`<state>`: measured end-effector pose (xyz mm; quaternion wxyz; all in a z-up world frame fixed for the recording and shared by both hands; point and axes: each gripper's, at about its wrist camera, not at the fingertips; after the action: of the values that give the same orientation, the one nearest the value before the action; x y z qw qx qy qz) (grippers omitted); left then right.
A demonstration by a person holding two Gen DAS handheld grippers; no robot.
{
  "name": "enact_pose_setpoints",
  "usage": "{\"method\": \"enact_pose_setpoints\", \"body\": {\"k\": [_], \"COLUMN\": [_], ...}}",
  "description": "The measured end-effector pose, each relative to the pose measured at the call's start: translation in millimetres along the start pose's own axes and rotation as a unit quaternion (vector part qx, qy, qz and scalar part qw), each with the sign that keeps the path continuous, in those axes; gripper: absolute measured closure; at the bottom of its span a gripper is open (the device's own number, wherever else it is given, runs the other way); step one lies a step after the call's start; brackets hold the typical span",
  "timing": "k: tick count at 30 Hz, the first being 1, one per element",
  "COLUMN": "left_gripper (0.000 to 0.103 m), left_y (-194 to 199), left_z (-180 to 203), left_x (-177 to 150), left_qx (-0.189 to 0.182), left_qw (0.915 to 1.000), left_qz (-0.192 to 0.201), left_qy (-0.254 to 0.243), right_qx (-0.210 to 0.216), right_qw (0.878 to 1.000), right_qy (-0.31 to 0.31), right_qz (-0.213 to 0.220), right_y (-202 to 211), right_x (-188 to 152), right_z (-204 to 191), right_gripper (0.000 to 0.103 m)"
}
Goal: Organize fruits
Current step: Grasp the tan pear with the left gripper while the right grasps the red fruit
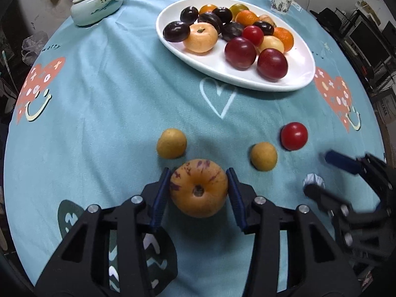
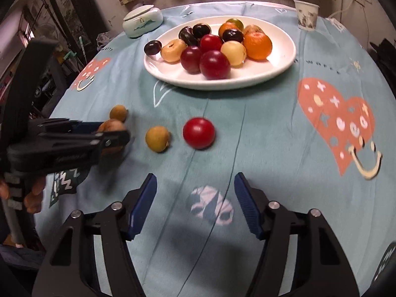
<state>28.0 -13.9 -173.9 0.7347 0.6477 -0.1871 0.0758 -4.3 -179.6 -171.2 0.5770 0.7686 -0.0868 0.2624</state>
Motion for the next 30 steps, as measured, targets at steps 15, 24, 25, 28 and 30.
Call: {"method": "enact_pose_setpoints", "body": {"k": [15,24,25,28,30], "left_gripper": [0.057,0.057,0.057,0.057,0.057], "left_y": [32,36,39,48,54], "left_z": [-6,-4,-3,0,3], "left_x": [-12,-15,-15,-16,-18], "left_qx": [-0.002,0.012,0.011,0.011,0.02], "left_qw": [0.9996,0.9997,0.9996,0.9993,0.9988], "left_qz": [0.023,0.021,0.024,0.035,0.045], "left_qy": [0.014,0.009,0.007,0.001,-0.009], "right_qx": [-0.018,0.021,0.025,0.031,0.04], "right_qw": [0.995,0.998,0.998,0.998,0.998], "right_qy": [0.092,0.06,0.053,0.044,0.036], "right_qz": [-0.023,0.005,0.008,0.021,0.027], "right_y": [-33,-11,-7,11,22], "right_x": [36,28,27,18,11], "right_z": [-5,-4,-3,-6,-8], "right_gripper": [0.061,0.071,0.071,0.071,0.071]}}
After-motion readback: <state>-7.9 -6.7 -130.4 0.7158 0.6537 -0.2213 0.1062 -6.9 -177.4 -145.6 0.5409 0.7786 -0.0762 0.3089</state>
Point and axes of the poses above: each gripper's, at about its wrist camera, not at the fingertips, and y roughly against the way its jaws point, z to its right, x to its top
